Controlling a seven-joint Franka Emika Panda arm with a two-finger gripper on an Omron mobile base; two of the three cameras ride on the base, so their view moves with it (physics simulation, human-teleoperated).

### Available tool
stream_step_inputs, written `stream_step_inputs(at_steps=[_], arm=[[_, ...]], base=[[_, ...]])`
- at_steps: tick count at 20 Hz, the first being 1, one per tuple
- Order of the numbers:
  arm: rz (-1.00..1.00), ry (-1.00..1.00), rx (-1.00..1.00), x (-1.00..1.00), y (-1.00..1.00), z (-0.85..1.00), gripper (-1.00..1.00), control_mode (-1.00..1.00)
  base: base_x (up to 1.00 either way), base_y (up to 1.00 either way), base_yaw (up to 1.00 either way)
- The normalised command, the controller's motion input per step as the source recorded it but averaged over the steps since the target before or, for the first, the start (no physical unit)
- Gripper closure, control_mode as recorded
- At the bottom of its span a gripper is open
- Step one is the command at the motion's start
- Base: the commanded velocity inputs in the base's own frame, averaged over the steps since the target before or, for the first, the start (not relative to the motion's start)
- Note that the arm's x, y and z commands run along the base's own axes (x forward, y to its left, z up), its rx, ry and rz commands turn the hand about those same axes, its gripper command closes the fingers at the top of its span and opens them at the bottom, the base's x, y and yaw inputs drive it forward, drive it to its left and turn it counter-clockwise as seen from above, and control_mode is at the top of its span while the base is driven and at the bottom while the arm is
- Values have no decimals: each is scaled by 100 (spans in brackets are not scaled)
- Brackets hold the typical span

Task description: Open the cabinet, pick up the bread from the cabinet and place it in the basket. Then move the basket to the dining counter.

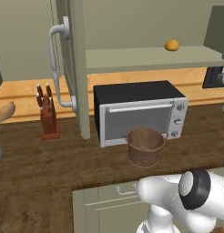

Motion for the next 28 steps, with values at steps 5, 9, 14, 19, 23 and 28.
stream_step_inputs(at_steps=[5, 9, 14, 19, 23, 28], arm=[[95, -12, -30, -12, 0, 0, -100, -100], [86, -22, -43, -5, 0, 0, -100, -100], [61, -42, -39, 0, 0, 0, -100, -100], [28, -56, -38, -1, -6, -3, -100, -100], [3, -50, -37, 5, -1, -6, -100, -100], [1, -48, -39, 8, 0, -1, -100, -100]], base=[[0, 0, 0], [0, 0, 0], [0, 0, 0], [0, 0, 0], [0, 0, 0], [0, 0, 0]])
